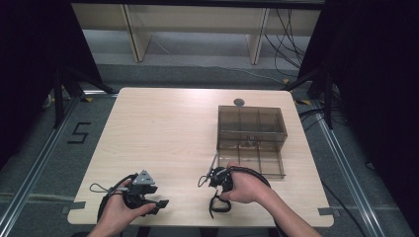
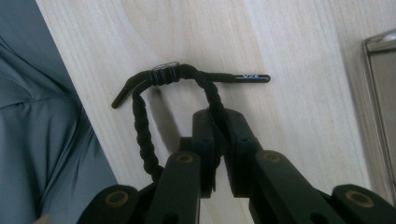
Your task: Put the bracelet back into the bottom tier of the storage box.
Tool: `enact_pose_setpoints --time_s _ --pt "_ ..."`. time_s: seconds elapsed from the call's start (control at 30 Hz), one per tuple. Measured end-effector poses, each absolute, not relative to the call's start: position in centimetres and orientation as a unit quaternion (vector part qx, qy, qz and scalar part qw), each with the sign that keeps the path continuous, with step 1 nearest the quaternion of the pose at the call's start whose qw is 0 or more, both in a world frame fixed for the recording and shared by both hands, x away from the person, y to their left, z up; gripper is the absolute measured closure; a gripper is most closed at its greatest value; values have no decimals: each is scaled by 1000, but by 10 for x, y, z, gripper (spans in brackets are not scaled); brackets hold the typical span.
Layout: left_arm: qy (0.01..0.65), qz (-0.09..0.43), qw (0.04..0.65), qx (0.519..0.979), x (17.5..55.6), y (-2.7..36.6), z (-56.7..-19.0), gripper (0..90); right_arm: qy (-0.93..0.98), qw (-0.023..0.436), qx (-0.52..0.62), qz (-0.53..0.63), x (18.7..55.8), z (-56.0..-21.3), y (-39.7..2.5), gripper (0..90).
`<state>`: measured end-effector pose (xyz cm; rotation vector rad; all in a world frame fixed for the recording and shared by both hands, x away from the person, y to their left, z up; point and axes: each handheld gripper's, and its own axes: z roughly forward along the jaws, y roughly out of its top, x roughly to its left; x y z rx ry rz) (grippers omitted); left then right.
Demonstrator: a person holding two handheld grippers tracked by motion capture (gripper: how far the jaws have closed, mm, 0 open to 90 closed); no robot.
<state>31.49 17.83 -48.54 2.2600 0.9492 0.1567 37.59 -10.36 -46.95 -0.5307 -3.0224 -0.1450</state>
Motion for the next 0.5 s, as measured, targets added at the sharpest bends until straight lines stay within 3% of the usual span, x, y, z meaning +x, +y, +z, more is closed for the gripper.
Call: enact_pose_setpoints --time_s 0.5 --pt "370 57 337 864 314 178 -486 335 -980 40 -190 -45 375 -462 -112 843"
